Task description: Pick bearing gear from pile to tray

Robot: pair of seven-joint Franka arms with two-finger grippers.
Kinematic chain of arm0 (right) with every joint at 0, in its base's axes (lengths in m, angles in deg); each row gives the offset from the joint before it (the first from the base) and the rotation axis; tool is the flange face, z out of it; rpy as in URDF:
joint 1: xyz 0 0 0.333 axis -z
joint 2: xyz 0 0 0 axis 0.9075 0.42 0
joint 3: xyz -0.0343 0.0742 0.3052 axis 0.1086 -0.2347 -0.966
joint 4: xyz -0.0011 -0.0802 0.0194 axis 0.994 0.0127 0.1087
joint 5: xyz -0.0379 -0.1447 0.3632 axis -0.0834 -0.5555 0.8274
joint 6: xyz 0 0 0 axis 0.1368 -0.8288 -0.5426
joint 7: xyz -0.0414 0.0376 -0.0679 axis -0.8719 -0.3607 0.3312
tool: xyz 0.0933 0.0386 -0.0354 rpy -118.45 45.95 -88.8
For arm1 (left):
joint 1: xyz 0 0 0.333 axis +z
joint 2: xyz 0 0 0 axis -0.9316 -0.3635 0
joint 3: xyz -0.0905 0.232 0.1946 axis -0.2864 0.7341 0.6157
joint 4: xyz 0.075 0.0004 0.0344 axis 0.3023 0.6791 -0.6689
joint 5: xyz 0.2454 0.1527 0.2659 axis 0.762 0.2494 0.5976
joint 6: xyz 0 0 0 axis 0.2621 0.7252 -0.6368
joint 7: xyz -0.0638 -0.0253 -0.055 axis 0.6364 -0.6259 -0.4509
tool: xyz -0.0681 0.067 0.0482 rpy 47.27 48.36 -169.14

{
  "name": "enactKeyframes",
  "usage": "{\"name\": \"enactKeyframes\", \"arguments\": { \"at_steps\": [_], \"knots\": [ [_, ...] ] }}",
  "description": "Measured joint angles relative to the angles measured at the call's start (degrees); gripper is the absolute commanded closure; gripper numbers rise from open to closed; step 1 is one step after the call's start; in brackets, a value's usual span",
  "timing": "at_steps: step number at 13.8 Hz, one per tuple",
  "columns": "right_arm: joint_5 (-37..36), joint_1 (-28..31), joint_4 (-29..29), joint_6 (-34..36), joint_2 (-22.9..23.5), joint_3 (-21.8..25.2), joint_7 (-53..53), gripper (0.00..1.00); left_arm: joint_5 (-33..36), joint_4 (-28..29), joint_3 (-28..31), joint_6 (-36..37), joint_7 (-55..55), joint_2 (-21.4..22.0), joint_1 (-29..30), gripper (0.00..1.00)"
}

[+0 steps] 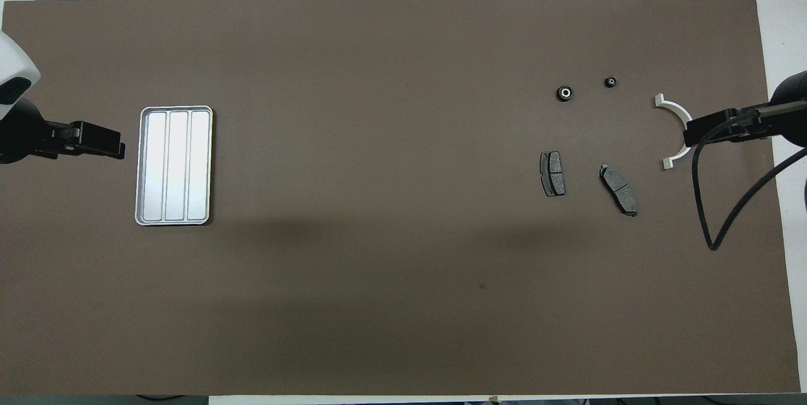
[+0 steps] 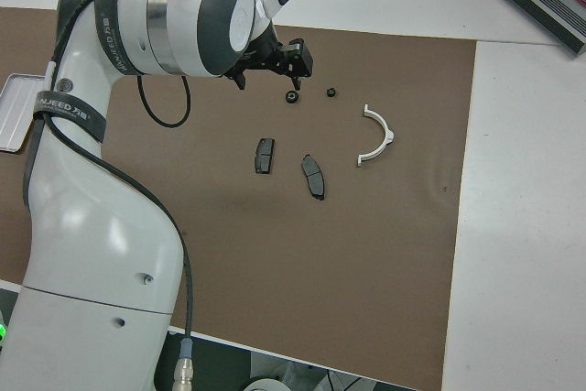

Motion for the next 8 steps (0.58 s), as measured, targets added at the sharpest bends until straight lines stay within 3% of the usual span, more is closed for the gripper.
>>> {"name": "enactKeyframes", "arguments": {
  "at_steps": [5,8],
  "knots": [
    [-0.09,0.00,-0.24,-0.26,1.44,0.06,0.04,0.00,0.00,0.00,0.00,0.00,0.00,0.00,0.00,0.00],
    [-1.05,0.00,-0.59,-1.13,5.87,0.06,0.04,0.00,0.00,0.00,0.00,0.00,-0.01,0.00,0.00,0.00]
  ]
}}
